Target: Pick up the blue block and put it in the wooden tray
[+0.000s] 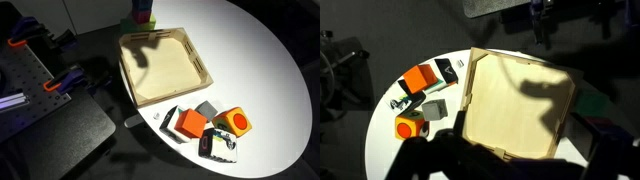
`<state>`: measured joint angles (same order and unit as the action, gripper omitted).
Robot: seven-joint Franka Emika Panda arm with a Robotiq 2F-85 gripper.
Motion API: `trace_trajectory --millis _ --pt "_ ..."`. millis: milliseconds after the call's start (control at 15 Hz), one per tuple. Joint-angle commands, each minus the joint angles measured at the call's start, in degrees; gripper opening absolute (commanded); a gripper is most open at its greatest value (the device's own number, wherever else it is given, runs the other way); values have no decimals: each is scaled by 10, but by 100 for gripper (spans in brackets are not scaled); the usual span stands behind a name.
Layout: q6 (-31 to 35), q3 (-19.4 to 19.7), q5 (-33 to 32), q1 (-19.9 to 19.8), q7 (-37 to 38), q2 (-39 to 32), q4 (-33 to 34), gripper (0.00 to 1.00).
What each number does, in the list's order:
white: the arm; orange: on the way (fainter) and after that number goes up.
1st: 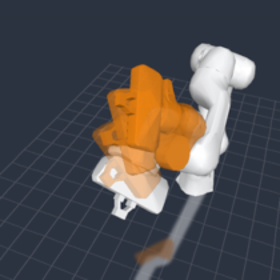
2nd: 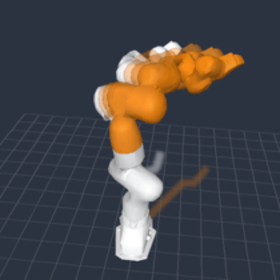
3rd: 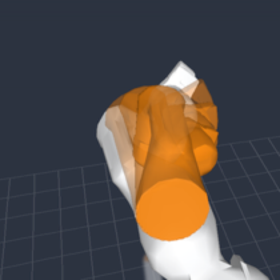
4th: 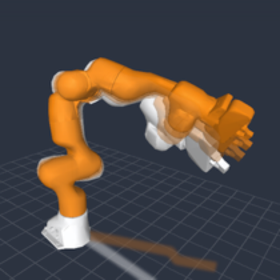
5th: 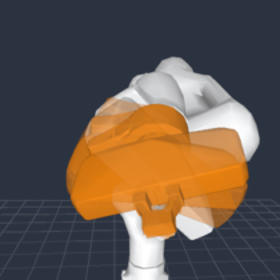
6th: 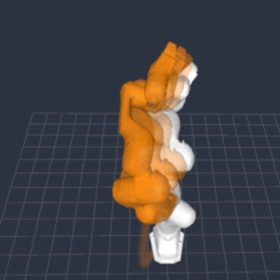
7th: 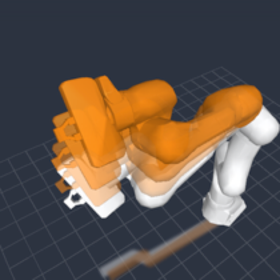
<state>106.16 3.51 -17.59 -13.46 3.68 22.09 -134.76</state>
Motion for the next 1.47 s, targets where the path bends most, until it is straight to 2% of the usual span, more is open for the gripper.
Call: trace_trajectory --millis 0,267,800,1400 --pt "-2 12 -4 14 4 0 1 100" --pt "-2 12 -4 14 4 0 1 100" --pt "92 19 -4 18 12 -77 21 100" --pt "196 9 45 64 3 -157 53 100"
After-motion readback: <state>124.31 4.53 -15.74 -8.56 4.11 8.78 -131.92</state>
